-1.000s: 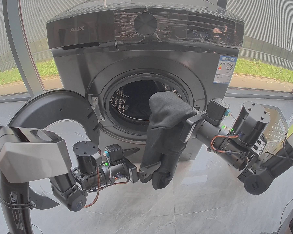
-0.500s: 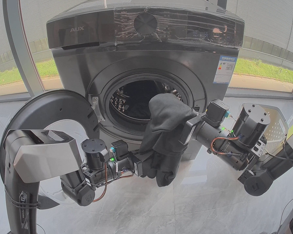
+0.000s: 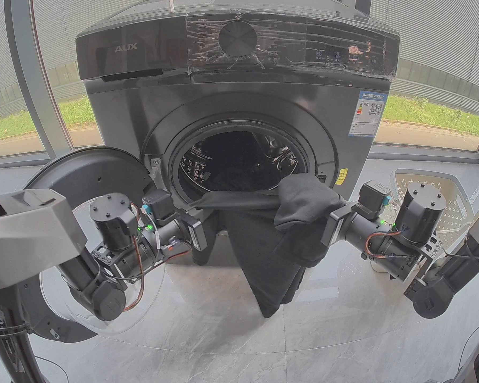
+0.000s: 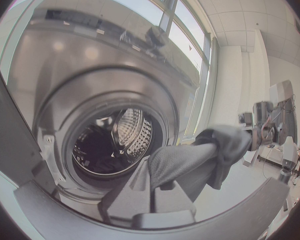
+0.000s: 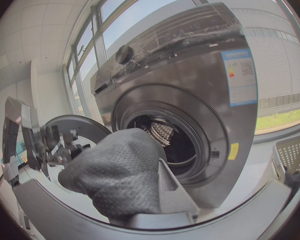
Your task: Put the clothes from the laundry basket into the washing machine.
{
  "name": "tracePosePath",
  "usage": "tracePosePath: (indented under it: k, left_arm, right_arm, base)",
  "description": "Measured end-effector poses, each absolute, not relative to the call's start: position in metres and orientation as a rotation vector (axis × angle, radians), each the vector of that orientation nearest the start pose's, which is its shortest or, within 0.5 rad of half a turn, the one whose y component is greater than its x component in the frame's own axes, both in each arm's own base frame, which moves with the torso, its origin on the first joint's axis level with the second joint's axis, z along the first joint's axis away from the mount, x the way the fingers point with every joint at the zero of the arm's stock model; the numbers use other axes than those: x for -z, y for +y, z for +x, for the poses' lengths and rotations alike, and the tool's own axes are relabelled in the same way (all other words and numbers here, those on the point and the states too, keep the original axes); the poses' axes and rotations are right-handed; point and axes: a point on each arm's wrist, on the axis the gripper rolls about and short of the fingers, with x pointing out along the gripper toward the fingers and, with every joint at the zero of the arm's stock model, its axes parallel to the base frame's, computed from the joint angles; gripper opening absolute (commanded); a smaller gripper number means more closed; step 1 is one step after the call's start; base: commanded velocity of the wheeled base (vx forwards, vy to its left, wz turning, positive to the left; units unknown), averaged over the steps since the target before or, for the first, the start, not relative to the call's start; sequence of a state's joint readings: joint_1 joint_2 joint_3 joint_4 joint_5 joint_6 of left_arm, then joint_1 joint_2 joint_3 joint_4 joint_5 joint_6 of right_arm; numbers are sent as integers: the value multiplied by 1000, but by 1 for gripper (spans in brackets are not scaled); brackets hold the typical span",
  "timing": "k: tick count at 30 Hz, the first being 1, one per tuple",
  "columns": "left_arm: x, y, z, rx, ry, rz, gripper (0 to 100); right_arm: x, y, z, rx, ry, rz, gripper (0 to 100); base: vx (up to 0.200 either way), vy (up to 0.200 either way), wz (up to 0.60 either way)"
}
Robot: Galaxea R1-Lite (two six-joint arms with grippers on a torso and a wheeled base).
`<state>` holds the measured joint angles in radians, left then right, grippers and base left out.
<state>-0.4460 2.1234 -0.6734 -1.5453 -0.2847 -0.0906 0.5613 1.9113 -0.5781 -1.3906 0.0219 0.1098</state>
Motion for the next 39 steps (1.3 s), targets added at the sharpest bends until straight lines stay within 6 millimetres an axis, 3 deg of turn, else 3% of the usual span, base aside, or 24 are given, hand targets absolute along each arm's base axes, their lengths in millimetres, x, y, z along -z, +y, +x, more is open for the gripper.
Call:
tracePosePath:
  k: [6,13,14,33,39]
  left_arm:
    - [-127,-150,307,692,-131,-93,0]
    - [-136,-149,304,688,-163,-88,0]
    - [-137,-149,304,688,-167,-88,0]
    - [-147,-154,303,698,-203,-89,0]
    - [-147,-163,299,725,-211,-74,0]
  right_arm:
    - [-125,155,264,-573,5,114,0]
    - [-121,153,262,-575,12,113,0]
    - [-120,153,263,-575,14,112,100]
    - [-92,155,267,-569,92,88,100]
    - [-85,160,264,-671,118,85,100]
  base:
    - [0,0,0]
    - [0,0,0]
    - [0,0,0]
    - [0,0,0]
    - [0,0,0]
